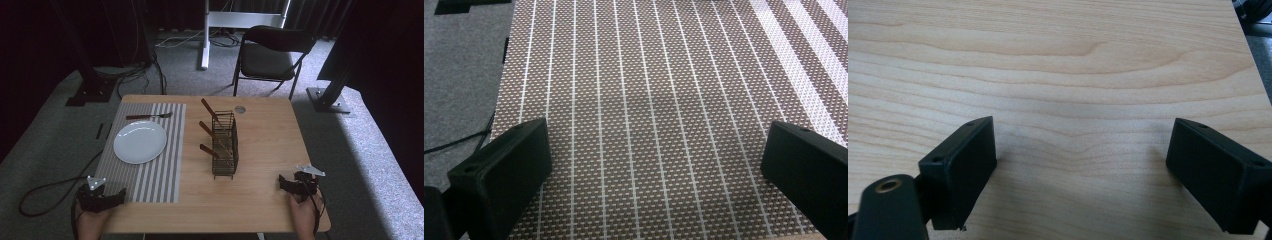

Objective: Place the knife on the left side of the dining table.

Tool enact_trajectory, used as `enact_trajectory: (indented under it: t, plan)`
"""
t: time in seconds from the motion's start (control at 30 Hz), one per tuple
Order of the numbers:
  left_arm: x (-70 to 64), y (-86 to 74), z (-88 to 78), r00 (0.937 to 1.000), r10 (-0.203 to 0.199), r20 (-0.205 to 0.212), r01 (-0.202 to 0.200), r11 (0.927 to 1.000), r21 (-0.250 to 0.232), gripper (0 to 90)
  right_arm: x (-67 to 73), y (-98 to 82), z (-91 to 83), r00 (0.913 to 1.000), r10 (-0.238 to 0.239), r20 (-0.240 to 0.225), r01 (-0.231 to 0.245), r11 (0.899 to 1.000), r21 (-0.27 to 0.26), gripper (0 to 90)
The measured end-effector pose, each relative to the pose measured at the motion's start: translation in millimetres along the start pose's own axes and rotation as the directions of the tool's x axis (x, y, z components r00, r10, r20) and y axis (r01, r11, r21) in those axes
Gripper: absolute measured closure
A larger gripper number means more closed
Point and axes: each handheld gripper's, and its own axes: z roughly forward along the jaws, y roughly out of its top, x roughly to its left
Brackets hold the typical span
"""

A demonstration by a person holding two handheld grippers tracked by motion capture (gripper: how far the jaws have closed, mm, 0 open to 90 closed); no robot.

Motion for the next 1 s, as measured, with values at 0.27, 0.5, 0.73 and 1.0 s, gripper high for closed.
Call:
enact_trajectory:
  t: [0.27,0.5,0.73,1.0]
  plan:
    - [0.2,-0.1,-0.2,1.0000,0.001,0.000,-0.001,1.0000,0.001,0.0,0.0,0.0,0.0,1.0000,0.000,0.000,0.000,1.000,0.000,11.8]
    - [0.7,-0.3,-0.2,1.0000,0.003,0.004,-0.003,1.0000,-0.001,0.0,0.0,0.0,0.0,1.0000,0.000,0.000,0.000,1.000,0.000,11.9]
    - [-0.4,-0.2,-0.1,1.0000,-0.001,-0.003,0.001,1.0000,0.000,0.0,0.0,-0.1,0.0,1.0000,-0.001,0.000,0.001,1.000,0.000,11.8]
    - [0.1,0.5,-0.4,1.0000,0.003,0.000,-0.003,1.0000,0.007,0.3,0.0,-0.1,0.0,1.0000,0.000,0.000,0.000,1.000,0.000,11.8]
